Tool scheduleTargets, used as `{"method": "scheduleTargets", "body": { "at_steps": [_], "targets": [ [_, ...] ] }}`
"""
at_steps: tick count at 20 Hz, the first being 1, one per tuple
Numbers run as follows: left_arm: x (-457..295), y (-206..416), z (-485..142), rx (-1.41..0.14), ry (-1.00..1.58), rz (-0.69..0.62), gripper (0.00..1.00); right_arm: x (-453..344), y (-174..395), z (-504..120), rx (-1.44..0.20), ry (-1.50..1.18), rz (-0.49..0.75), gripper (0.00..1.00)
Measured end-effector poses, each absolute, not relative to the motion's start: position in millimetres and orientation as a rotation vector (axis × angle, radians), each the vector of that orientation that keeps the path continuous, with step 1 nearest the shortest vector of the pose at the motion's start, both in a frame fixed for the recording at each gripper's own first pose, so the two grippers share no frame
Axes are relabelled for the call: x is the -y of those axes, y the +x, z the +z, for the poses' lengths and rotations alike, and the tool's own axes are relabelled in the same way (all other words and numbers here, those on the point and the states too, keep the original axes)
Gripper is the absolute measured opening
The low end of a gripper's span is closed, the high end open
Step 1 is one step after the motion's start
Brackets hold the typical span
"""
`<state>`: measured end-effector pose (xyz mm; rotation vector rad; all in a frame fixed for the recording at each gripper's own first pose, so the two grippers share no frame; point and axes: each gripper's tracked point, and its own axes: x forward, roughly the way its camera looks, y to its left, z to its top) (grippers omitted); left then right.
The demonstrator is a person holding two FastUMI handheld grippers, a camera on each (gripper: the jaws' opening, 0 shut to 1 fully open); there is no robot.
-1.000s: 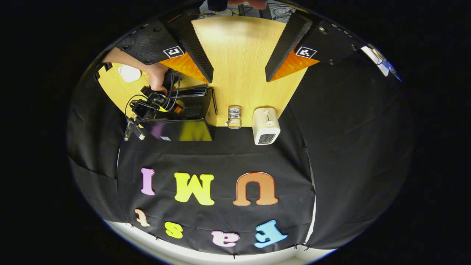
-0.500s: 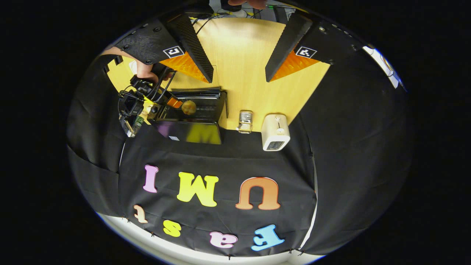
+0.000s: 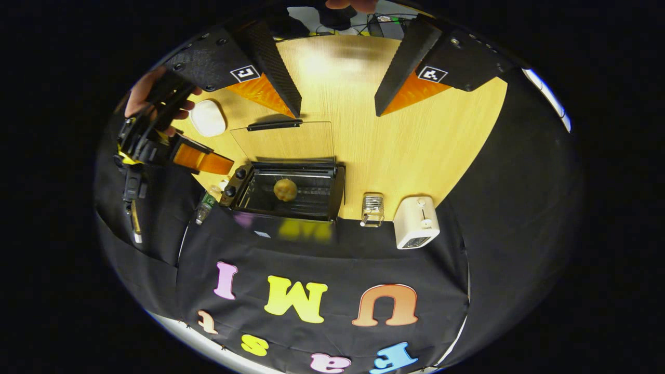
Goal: Open the electric oven with the left hand, put the food in, and close the electric oven.
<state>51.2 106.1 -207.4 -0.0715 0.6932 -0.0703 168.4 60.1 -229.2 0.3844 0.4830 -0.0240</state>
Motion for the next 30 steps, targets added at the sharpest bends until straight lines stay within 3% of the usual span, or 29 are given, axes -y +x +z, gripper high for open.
{"method": "scheduleTargets", "body": {
  "at_steps": [7,15,24,25,26,27,30],
  "targets": [
    [-54.1,53.5,-263.4,-0.826,-0.087,-0.102,0.94,-17.7,120.5,-192.2,-0.463,0.258,-0.045,0.94],
    [-6.2,79.0,-344.8,-0.844,-0.085,-0.156,0.94,50.6,79.0,-171.2,-0.445,0.076,-0.150,0.96],
    [28.3,101.3,-387.2,-0.869,-0.088,-0.119,0.94,89.3,54.9,-168.7,-0.485,0.016,-0.203,0.97],
    [28.3,104.8,-387.1,-0.864,-0.087,-0.101,0.83,91.1,53.8,-168.4,-0.486,0.003,-0.199,0.97],
    [29.5,109.2,-385.6,-0.853,-0.081,-0.094,1.00,93.0,54.6,-168.2,-0.488,-0.005,-0.194,0.97],
    [31.3,113.0,-387.9,-0.849,-0.070,-0.089,0.94,94.0,56.9,-167.7,-0.492,-0.003,-0.189,0.97],
    [31.8,121.2,-391.4,-0.859,-0.035,-0.061,0.96,95.7,59.6,-169.3,-0.497,0.016,-0.165,0.97]
  ]
}}
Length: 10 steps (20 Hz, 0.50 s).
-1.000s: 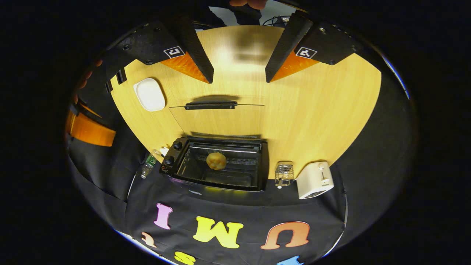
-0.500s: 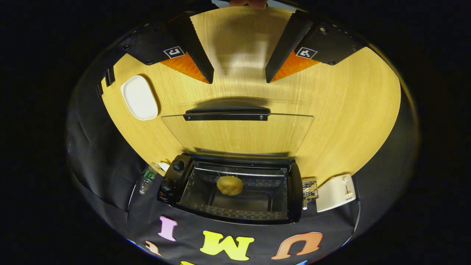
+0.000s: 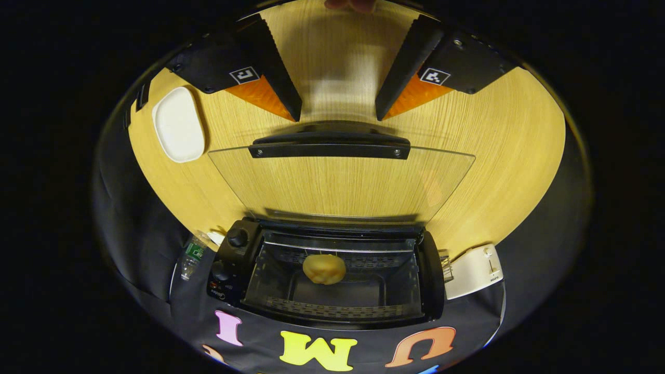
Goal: Open the electric oven with the left hand, put the food in, and close the electric oven.
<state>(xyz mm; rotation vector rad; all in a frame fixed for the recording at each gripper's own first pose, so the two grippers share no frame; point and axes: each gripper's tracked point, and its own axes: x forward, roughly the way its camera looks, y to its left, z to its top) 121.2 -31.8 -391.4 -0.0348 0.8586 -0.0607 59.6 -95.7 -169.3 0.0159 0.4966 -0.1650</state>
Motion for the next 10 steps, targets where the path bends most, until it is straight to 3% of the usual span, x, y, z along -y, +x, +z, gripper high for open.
{"method": "scheduleTargets", "body": {
  "at_steps": [2,3,4,5,10],
  "targets": [
    [31.1,127.1,-388.4,-0.841,-0.024,-0.049,0.95,98.2,65.5,-166.5,-0.490,0.015,-0.151,0.97],
    [32.5,127.7,-390.8,-0.850,-0.013,-0.050,0.83,97.3,67.3,-166.8,-0.489,0.011,-0.140,0.97],
    [31.8,128.5,-389.3,-0.848,-0.005,-0.046,0.83,97.5,68.9,-166.6,-0.488,0.007,-0.132,0.97],
    [31.8,129.0,-388.7,-0.846,0.001,-0.043,0.94,98.1,72.3,-165.4,-0.483,0.011,-0.125,0.98],
    [32.0,146.4,-336.0,-0.694,0.050,-0.051,0.94,99.7,78.8,-159.7,-0.459,0.043,-0.101,0.97]
  ]
}}
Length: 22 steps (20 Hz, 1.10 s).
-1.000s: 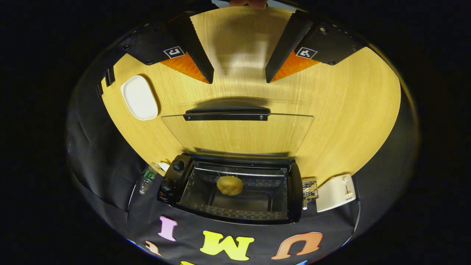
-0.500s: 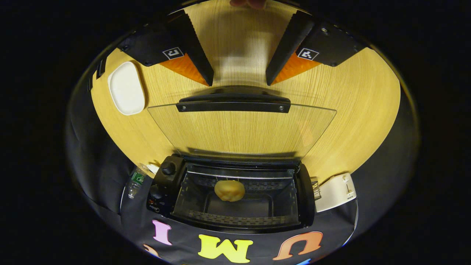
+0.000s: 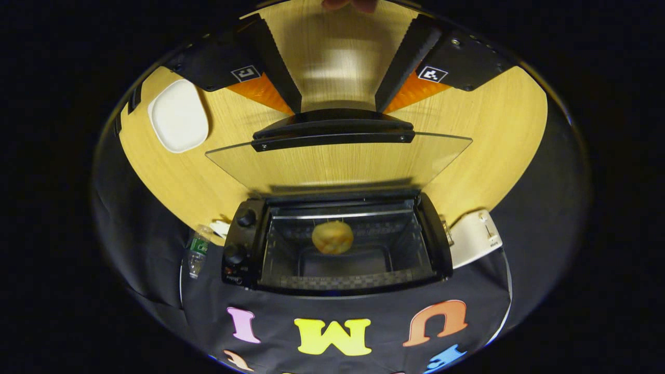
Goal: Open the electric oven with the left hand, put the food in, and close the electric oven.
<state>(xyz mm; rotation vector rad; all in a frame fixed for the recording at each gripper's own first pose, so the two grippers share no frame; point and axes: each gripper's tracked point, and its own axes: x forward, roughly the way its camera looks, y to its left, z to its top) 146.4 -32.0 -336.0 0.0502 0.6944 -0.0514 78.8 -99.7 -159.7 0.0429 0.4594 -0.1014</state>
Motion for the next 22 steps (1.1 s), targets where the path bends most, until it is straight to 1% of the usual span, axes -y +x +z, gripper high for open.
{"method": "scheduleTargets", "body": {
  "at_steps": [1,2,7,10,15,17,22],
  "targets": [
    [29.5,155.0,-321.9,-0.665,0.038,-0.044,0.94,99.8,79.7,-159.0,-0.458,0.054,-0.096,1.00],
    [28.0,163.9,-308.4,-0.637,0.030,-0.038,0.94,99.9,79.4,-158.9,-0.456,0.061,-0.093,0.97],
    [26.6,202.2,-231.6,-0.473,0.009,-0.028,0.95,100.2,86.1,-149.6,-0.417,0.053,-0.069,0.97],
    [25.5,205.7,-181.3,-0.378,-0.014,-0.005,0.95,103.4,96.0,-137.7,-0.369,0.040,-0.059,0.97],
    [32.4,188.8,-96.9,-0.221,-0.034,0.022,0.94,91.9,114.5,-115.6,-0.299,0.032,0.022,0.97],
    [34.6,173.5,-64.5,-0.153,-0.048,0.034,0.94,84.9,113.2,-98.5,-0.251,0.031,0.053,0.97],
    [24.7,116.4,-7.9,-0.051,-0.057,0.043,0.94,68.0,90.3,-72.9,-0.171,0.011,0.071,0.97]
  ]
}}
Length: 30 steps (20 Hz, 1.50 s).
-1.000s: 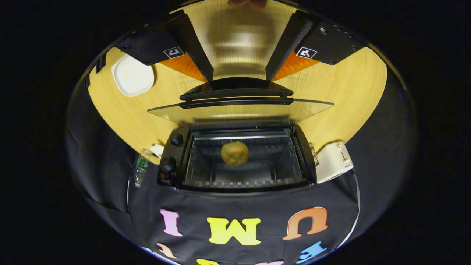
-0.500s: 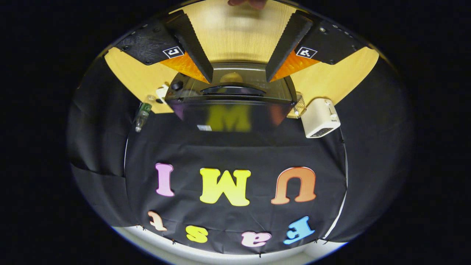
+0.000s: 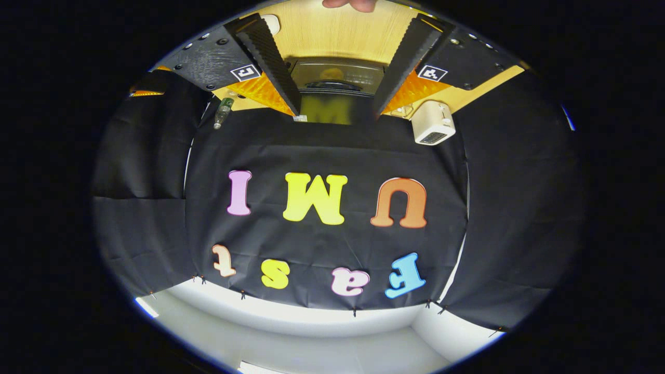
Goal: Open the electric oven with the left hand, put the food in, and close the electric oven.
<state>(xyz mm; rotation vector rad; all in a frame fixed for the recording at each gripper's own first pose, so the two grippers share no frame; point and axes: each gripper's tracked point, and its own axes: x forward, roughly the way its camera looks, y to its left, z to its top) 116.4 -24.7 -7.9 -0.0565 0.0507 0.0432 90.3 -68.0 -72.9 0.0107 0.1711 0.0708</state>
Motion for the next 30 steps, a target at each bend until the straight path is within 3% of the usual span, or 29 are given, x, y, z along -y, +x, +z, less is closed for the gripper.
{"method": "scheduleTargets", "body": {
  "at_steps": [6,7,9,10,11,12,14,15,30],
  "targets": [
    [8.4,12.3,1.4,-0.049,-0.060,0.060,0.93,31.5,19.8,-50.6,-0.107,-0.036,0.094,0.97],
    [6.1,-5.6,0.3,-0.049,-0.057,0.062,0.83,27.0,6.0,-49.2,-0.099,-0.033,0.097,0.97],
    [0.0,-37.8,-1.3,-0.047,-0.052,0.070,0.83,18.6,-23.5,-52.7,-0.093,-0.027,0.099,0.97],
    [-3.2,-52.9,-3.6,-0.049,-0.052,0.074,0.93,15.0,-36.5,-54.3,-0.093,-0.026,0.098,0.97],
    [-6.2,-65.8,-6.0,-0.049,-0.060,0.077,0.93,11.6,-48.9,-56.8,-0.094,-0.028,0.098,0.97],
    [-6.7,-78.6,-8.0,-0.051,-0.073,0.077,0.83,8.5,-60.7,-59.2,-0.095,-0.032,0.097,0.96],
    [-9.7,-98.8,-12.9,-0.058,-0.080,0.085,0.83,3.1,-79.0,-61.6,-0.096,-0.040,0.095,0.96],
    [-12.6,-106.1,-14.8,-0.064,-0.072,0.092,0.93,0.3,-87.0,-61.5,-0.093,-0.039,0.098,0.97],
    [-24.3,-122.2,-28.2,-0.055,-0.026,0.110,0.93,-14.7,-98.5,-71.7,-0.068,-0.016,0.096,0.97]
  ]
}}
